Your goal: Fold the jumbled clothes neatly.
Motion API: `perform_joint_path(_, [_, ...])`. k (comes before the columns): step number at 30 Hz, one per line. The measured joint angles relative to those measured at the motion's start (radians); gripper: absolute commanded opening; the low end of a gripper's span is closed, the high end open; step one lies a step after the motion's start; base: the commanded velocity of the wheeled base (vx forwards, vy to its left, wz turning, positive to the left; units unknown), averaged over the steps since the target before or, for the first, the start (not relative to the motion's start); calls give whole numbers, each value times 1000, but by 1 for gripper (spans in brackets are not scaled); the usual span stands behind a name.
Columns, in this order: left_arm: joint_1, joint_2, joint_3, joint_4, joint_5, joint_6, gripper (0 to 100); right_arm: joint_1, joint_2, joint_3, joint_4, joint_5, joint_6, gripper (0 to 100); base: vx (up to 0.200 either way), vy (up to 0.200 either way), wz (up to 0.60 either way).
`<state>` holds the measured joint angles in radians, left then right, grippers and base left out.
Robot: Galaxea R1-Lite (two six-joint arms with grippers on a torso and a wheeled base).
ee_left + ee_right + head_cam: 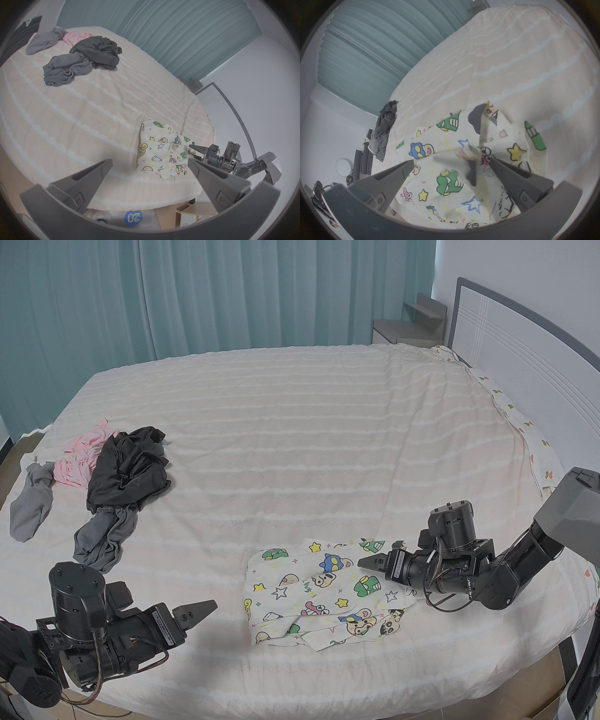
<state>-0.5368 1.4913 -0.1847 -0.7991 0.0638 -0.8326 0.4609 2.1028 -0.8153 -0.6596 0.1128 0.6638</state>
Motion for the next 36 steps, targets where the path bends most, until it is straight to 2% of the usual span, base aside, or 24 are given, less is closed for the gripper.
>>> perform_joint_path(14, [0,1,1,0,0,0,100,-10,-146,64,-53,0,-16,100,0,0,0])
perform_joint_path(29, [0,1,1,0,0,0,100,-2,-8,37,-101,2,-29,100,0,0,0])
perform_joint_path(30, [0,1,1,0,0,0,100,-2,-3,35,-101,3,-30,0,0,0,0])
perform_joint_path(36, [0,1,1,0,0,0,100,0,29,32,-100,-1,-48,0,0,0,0])
